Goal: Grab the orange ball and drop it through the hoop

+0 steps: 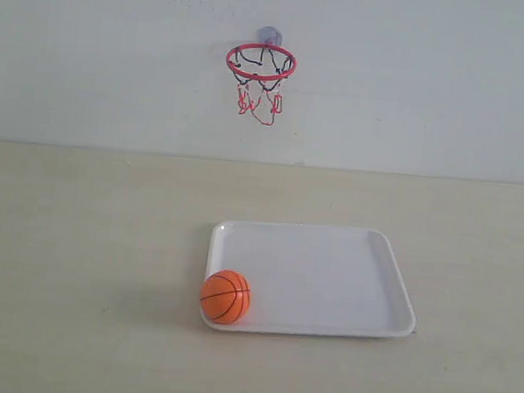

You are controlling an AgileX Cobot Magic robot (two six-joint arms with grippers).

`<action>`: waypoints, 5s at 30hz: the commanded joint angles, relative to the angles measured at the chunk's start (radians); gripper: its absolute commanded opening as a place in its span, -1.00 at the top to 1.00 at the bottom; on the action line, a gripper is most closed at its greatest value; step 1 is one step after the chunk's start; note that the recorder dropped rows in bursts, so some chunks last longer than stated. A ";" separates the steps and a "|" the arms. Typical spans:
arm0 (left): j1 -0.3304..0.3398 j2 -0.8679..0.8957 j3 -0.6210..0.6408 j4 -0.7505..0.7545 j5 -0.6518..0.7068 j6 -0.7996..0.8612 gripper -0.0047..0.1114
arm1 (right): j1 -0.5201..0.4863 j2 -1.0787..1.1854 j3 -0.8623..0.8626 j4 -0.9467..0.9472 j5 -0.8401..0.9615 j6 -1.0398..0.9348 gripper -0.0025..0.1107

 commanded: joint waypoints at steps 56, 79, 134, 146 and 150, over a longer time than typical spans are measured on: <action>0.003 -0.002 0.004 -0.003 -0.008 -0.002 0.85 | 0.000 0.544 -0.598 0.017 0.033 -0.174 0.96; 0.003 -0.002 0.004 -0.003 -0.008 -0.002 0.85 | 0.000 0.913 -0.641 0.069 -0.173 -0.006 0.96; 0.003 -0.002 0.004 -0.003 -0.008 -0.002 0.85 | 0.530 1.951 -1.283 0.268 0.050 -0.080 -0.71; 0.003 -0.002 0.004 -0.003 -0.008 -0.002 0.85 | 0.530 2.007 -1.305 0.268 0.028 -0.075 -0.71; 0.003 -0.002 0.004 -0.003 -0.008 -0.002 0.85 | 0.530 2.030 -1.331 0.270 0.036 -0.059 -0.71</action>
